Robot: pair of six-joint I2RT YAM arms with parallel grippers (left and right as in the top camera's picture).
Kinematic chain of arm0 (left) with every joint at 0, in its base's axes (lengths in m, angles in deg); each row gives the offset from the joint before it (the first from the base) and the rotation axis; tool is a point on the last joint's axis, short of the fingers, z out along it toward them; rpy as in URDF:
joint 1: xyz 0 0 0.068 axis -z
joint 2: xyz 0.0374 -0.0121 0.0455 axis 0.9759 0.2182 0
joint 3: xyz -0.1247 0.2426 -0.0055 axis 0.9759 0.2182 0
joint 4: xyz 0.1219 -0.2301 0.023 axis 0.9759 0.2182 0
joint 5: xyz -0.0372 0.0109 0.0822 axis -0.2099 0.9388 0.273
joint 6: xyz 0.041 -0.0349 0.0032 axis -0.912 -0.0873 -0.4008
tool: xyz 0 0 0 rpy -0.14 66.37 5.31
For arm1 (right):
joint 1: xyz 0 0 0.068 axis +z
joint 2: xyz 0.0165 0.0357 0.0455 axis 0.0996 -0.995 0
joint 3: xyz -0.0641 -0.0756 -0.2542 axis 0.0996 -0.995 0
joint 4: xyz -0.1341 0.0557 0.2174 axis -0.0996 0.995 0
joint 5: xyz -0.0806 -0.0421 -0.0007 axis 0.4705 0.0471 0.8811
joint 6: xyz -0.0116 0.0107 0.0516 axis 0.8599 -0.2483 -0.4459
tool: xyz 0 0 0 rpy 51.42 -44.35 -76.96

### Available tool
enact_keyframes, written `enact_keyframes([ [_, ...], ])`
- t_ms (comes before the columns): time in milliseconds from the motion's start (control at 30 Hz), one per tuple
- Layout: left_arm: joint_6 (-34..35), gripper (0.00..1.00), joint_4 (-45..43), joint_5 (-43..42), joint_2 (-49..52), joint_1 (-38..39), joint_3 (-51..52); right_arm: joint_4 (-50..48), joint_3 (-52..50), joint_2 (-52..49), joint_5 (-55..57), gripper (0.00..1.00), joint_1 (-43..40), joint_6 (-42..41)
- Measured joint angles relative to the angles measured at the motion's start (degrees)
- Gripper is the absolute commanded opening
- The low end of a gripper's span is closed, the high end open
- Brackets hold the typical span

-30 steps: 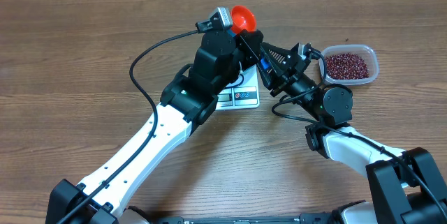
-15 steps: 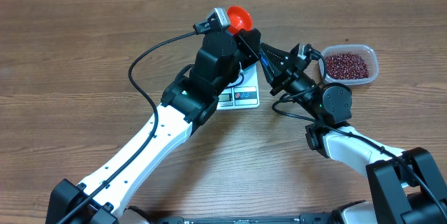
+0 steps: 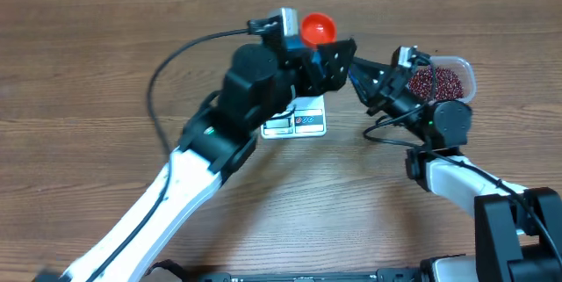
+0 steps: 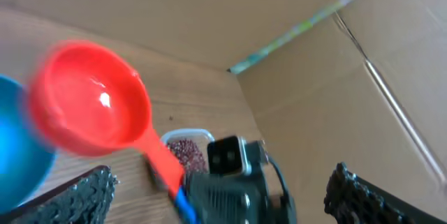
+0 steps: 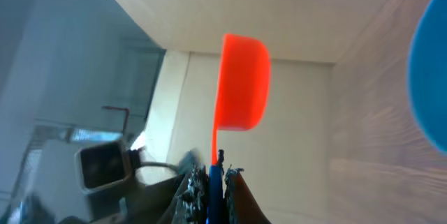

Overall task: Scoop item into bowl and weigh 150g on scale
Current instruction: 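Grasp the scoop handle with the right gripper and release the left, then move the scoop with the right gripper over the bean tub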

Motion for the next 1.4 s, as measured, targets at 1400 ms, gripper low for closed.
enact_keyframes([
  [1400,-14.8,0.94,31.6,8.5,-6.4,0.0,-0.2,97.1,26.4,20.4,6.8,0.04,-14.4,80.9],
])
